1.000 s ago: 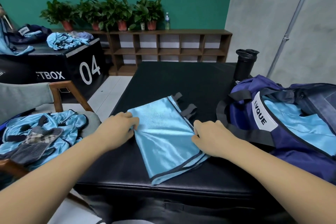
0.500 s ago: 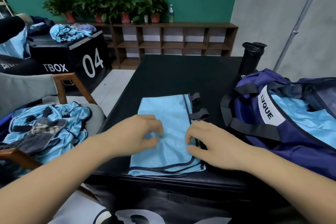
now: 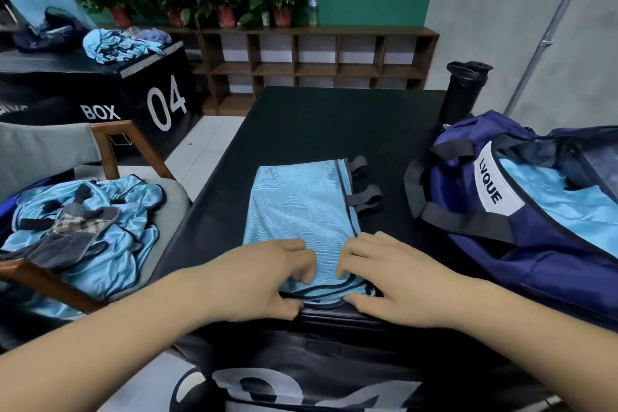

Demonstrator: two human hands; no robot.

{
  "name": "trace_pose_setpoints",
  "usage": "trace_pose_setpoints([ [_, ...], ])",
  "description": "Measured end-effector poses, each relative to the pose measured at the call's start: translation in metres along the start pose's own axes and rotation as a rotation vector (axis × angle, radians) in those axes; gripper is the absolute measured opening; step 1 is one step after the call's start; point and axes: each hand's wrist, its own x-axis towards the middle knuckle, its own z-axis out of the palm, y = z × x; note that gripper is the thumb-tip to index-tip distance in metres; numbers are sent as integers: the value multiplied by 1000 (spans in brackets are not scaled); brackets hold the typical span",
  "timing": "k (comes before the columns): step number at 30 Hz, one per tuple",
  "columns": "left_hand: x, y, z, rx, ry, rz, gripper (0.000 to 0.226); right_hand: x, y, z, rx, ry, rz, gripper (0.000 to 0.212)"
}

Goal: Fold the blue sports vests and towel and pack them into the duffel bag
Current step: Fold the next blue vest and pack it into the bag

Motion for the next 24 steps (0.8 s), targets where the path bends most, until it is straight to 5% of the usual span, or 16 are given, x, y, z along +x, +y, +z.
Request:
trace_pose_setpoints([
  [7,4,0,-6,224,-28,-46,22,6,-6,-1,-162,-25,4,17],
  [12,2,-7,-10,84,26,-51,16,13,-5,3,-159,8,49,11],
  [19,0,-14,-28,-347,21,-131,13,11,-9,-22,323,-6,271,13],
  [24,4,-24,-37,-591,46,-219,8,19,2,-22,668,232,508,17],
])
